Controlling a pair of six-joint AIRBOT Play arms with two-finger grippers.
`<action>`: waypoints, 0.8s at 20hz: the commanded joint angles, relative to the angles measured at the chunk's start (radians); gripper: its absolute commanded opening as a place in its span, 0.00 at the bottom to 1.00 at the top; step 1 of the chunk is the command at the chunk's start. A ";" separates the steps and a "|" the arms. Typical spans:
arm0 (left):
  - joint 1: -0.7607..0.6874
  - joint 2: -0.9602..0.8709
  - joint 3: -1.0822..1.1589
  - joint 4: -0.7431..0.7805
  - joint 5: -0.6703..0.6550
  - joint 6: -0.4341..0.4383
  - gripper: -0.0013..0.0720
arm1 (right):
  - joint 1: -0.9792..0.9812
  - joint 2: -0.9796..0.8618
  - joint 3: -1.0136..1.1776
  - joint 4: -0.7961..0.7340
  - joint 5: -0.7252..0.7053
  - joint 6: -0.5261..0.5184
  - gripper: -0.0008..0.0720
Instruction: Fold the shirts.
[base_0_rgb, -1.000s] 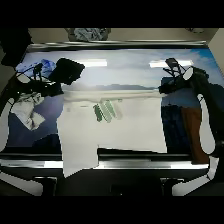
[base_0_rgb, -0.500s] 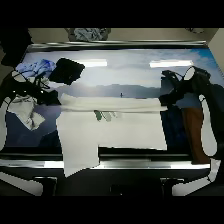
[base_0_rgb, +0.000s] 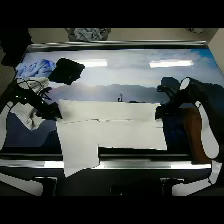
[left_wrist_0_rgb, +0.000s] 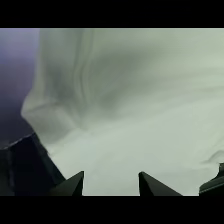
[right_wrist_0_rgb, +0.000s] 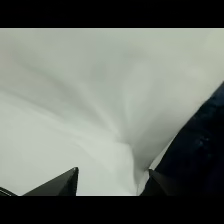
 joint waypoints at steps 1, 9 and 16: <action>0.055 0.085 -0.013 0.001 -0.058 -0.002 0.65 | -0.011 0.088 0.042 -0.130 0.066 -0.072 0.80; 0.132 0.532 -0.815 -0.111 0.237 0.060 0.65 | -0.252 0.204 -0.249 -0.023 0.119 -0.060 0.78; 0.117 0.620 -1.070 -0.069 0.380 0.106 0.65 | -0.246 0.298 -0.470 -0.007 0.030 -0.111 0.78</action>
